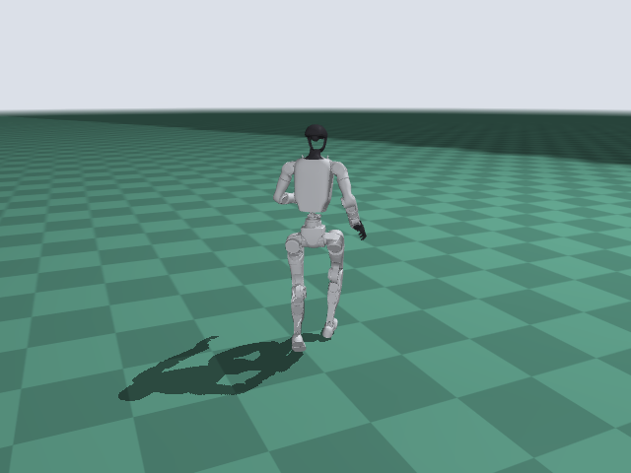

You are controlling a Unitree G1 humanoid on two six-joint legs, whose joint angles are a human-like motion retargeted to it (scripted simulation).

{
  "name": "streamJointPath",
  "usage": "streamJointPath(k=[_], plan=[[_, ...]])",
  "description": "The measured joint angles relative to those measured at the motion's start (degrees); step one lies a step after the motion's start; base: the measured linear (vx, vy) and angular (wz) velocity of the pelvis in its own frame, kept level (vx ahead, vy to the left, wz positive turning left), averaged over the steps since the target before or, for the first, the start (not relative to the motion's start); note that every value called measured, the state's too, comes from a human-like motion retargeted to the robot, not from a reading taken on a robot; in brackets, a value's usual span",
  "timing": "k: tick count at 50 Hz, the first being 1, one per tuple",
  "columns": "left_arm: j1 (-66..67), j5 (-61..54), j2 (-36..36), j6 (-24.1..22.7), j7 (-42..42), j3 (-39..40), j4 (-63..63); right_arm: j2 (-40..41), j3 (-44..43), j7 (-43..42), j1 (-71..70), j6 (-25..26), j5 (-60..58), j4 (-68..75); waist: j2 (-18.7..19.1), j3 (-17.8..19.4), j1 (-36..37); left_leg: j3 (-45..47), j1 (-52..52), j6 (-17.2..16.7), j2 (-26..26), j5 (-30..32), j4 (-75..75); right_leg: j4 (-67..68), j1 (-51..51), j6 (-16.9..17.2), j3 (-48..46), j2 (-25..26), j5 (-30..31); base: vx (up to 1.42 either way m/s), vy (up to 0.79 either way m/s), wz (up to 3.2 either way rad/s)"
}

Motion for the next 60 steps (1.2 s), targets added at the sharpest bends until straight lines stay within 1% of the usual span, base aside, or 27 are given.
streamJointPath(k=[2,4,7,9,11,13,15,18,20,23,25,26,28,31,33,35,38,40,42,43,45,49,50,52,55,57,60], plan=[[3.4,-0.8,-0.8,0.8,-1.7,-1.3,1.8,-0.1,0.4,-0.3,-2.5,-0.4,0.7,-2.6,0.9,0.4,1.9,0.8,-1.6,0.5,4.0,4.0,11.6,2.1,1.6,-2.5,-0.6,2.0,-1.8,-0.06,-0.07,-0.04],[7.1,-1.7,-1.5,2.6,-3.1,-2.0,4.5,-0.9,0.8,-1.4,-7.0,-0.5,0.1,-5.8,1.1,1.6,4.5,1.5,-4.5,3.3,8.6,4.0,24.5,7.5,3.9,-6.6,-0.9,3.1,-6.7,-0.05,-0.08,-0.1],[11.0,-2.7,-2.1,5.8,-4.4,-1.1,9.2,-3.2,0.6,-4.3,-17.2,0.5,-1.7,-10.6,0.4,4.2,9.2,1.7,-12.9,9.6,14.7,-2.2,39.5,13.0,8.3,-10.9,-0.2,4.0,-15.0,-0.05,-0.1,-0.16],[12.3,-3.6,-2.0,6.9,-5.8,0.9,10.4,-4.3,0.4,-6.0,-24.8,1.6,-1.9,-13.8,-1.0,5.1,11.9,2.0,-21.1,12.2,15.2,-6.4,40.7,11.8,11.6,-10.6,0.7,3.4,-16.3,-0.02,-0.04,-0.03],[15.3,-4.1,-1.4,6.6,-7.2,2.2,9.3,-4.5,0.4,-6.2,-27.9,1.1,-1.0,-17.2,-3.2,4.4,13.8,4.5,-26.7,12.9,12.8,-9.5,34.3,9.4,15.8,-7.6,2.1,1.9,-14.1,0.02,0.06,0.3],[18.1,-4.5,-0.7,5.7,-8.8,3.0,7.5,-4.2,1.0,-5.4,-28.0,0.0,-0.1,-19.8,-5.9,3.1,15.0,7.9,-29.5,11.5,8.2,-11.3,21.9,7.2,19.8,-2.9,3.6,-0.4,-8.5,0.05,0.11,0.47],[19.7,-4.7,-0.3,4.9,-10.1,3.3,5.6,-3.8,1.9,-4.1,-26.3,-1.2,-0.5,-21.2,-9.0,1.9,15.1,10.5,-30.0,9.0,1.2,-10.8,5.9,7.8,22.9,2.4,4.6,-4.3,-0.6,0.03,0.12,0.57],[18.6,-4.3,-0.7,4.3,-9.1,3.0,2.4,-3.0,2.9,-2.4,-22.8,-2.0,-2.7,-20.0,-13.5,1.4,13.1,11.2,-27.1,8.6,-9.6,-9.5,-10.0,16.9,25.2,6.6,5.7,-11.1,8.5,-0.01,0.09,0.53],[16.4,-3.0,-1.0,3.4,-7.4,2.8,0.0,-2.1,3.5,-1.8,-19.1,-1.3,-4.1,-17.7,-15.0,1.7,11.6,10.3,-25.9,11.4,-12.9,-12.5,-7.3,27.4,25.5,6.8,5.9,-14.4,11.5,-0.02,0.02,0.13],[7.9,2.7,0.2,3.2,-1.3,2.9,-2.3,0.2,3.4,-2.5,-13.6,1.2,-7.8,-10.3,-15.8,3.7,8.9,7.7,-21.8,17.0,-16.1,-21.8,-1.0,43.6,20.3,3.9,7.4,-18.5,9.3,-0.02,0.04,0.0],[-0.5,5.5,0.7,4.4,3.4,2.7,-1.8,1.7,3.2,-3.2,-11.1,2.3,-9.5,-3.9,-14.6,4.8,6.9,5.4,-16.8,18.0,-16.4,-25.5,-1.3,49.0,13.3,0.9,8.8,-18.7,5.8,-0.02,0.06,-0.1],[-3.2,5.6,0.5,4.7,4.6,2.9,-1.9,1.6,3.2,-3.2,-9.2,2.2,-9.5,-2.0,-13.4,4.7,5.5,4.2,-13.4,17.0,-16.1,-25.2,-3.1,48.4,9.7,-0.4,8.6,-18.2,3.8,0.0,0.0,0.0],[-6.6,5.0,0.0,4.7,5.8,3.2,-2.3,1.0,2.9,-3.0,-5.1,1.6,-8.7,-0.1,-10.7,3.9,2.6,2.0,-6.5,13.8,-15.0,-22.4,-7.6,43.0,3.4,-2.2,6.9,-16.7,0.2,0.04,-0.02,-0.06],[-5.9,3.0,-0.5,2.3,4.4,2.3,-2.5,-0.3,1.8,-1.7,-0.7,0.3,-5.7,-1.6,-6.0,1.9,-0.8,0.0,1.1,6.1,-10.2,-11.9,-10.5,23.3,-1.1,-1.7,2.7,-10.8,-2.0,0.07,-0.09,-0.14],[-3.5,2.4,-0.3,0.9,2.2,0.4,-1.7,-0.7,1.1,-0.9,-0.1,-0.1,-3.4,-3.6,-2.5,0.8,-0.9,-0.4,2.1,1.8,-4.7,-3.5,-5.3,8.7,-1.1,-0.5,0.7,-4.4,-1.0,-0.01,-0.1,-0.23],[-0.3,1.9,0.1,0.7,-0.3,-1.5,-0.3,-1.2,0.9,-1.2,-2.2,-0.4,-2.3,-6.4,0.4,0.6,0.4,-0.1,1.0,0.2,0.8,2.5,5.1,2.1,0.3,-1.6,-1.3,0.5,-0.9,-0.07,-0.08,-0.3],[6.3,1.8,-0.2,3.0,-2.4,-3.1,3.8,-2.6,0.5,-3.5,-9.5,-1.0,-4.2,-11.9,1.1,2.0,4.4,1.0,-2.7,2.8,6.7,5.3,25.4,9.8,3.2,-8.3,-1.6,2.7,-8.7,-0.06,-0.07,-0.34],[9.4,1.7,-0.3,5.1,-3.6,-2.3,7.0,-4.4,-0.6,-6.2,-17.8,0.2,-6.4,-16.0,0.9,4.2,7.9,0.4,-8.9,6.1,10.3,3.2,37.7,13.6,6.4,-11.8,-1.0,3.6,-14.7,-0.05,-0.11,-0.38],[12.0,1.0,-0.5,6.1,-4.9,-0.1,8.2,-5.5,-1.4,-8.7,-26.1,1.1,-7.3,-19.7,0.0,5.1,11.5,0.4,-17.7,9.2,12.0,-1.3,42.3,12.8,9.9,-12.2,-0.1,3.6,-16.6,-0.05,-0.06,-0.34],[13.8,0.8,-0.3,6.0,-5.4,0.9,7.9,-5.7,-1.6,-9.3,-28.7,1.0,-7.1,-21.6,-1.0,4.8,13.0,1.1,-21.7,10.3,11.8,-3.6,41.4,11.6,12.1,-11.1,0.7,3.1,-16.3,0.0,0.0,0.0],[17.4,0.1,0.4,5.2,-6.6,2.7,6.4,-5.7,-1.7,-9.5,-31.0,0.1,-5.6,-25.0,-3.6,3.8,15.1,3.9,-27.3,11.1,9.6,-7.3,33.9,8.6,16.9,-7.3,2.5,1.2,-13.2,0.04,0.06,0.32],[21.2,-1.0,0.7,3.3,-8.9,4.3,3.4,-4.4,0.7,-5.9,-27.0,-2.5,-4.3,-26.9,-9.9,1.1,15.4,10.0,-29.7,7.7,-2.1,-8.9,2.0,8.5,23.7,3.5,4.6,-6.4,2.4,0.04,0.12,0.58],[21.1,-1.3,0.5,3.1,-8.9,4.2,2.8,-4.2,1.3,-4.9,-25.6,-2.9,-4.8,-26.4,-11.7,0.6,14.7,11.0,-29.0,7.1,-6.2,-8.2,-6.5,10.6,24.7,5.4,4.8,-9.3,5.8,0.0,0.12,0.69],[19.4,-1.2,0.3,2.7,-7.7,3.8,1.0,-3.2,2.3,-3.5,-22.4,-3.0,-6.0,-23.7,-14.4,0.6,12.9,11.3,-26.8,8.3,-12.3,-8.3,-13.7,18.6,25.8,7.0,5.3,-14.0,10.4,-0.02,0.09,0.52],[14.3,1.8,0.6,1.4,-4.2,3.8,-2.6,-1.5,3.2,-2.7,-15.5,-1.0,-8.8,-17.5,-16.3,1.7,10.4,9.7,-25.3,14.7,-16.6,-15.9,-5.7,36.5,25.4,6.0,6.1,-19.3,12.3,-0.03,0.06,0.2],[6.6,6.2,2.2,1.7,0.5,3.9,-3.8,0.4,3.1,-3.4,-12.1,0.7,-12.0,-10.6,-16.3,3.5,8.5,7.8,-22.3,18.3,-18.0,-22.7,-1.5,46.9,20.4,3.7,8.0,-21.0,10.2,-0.03,0.06,0.03],[-5.6,10.1,3.4,3.1,6.6,3.8,-4.2,1.2,3.3,-4.3,-7.2,1.4,-14.4,-2.0,-12.9,4.6,5.2,3.9,-13.8,18.5,-17.4,-27.1,-2.8,52.7,8.4,-0.7,9.8,-19.8,5.0,-0.01,0.06,-0.14]])
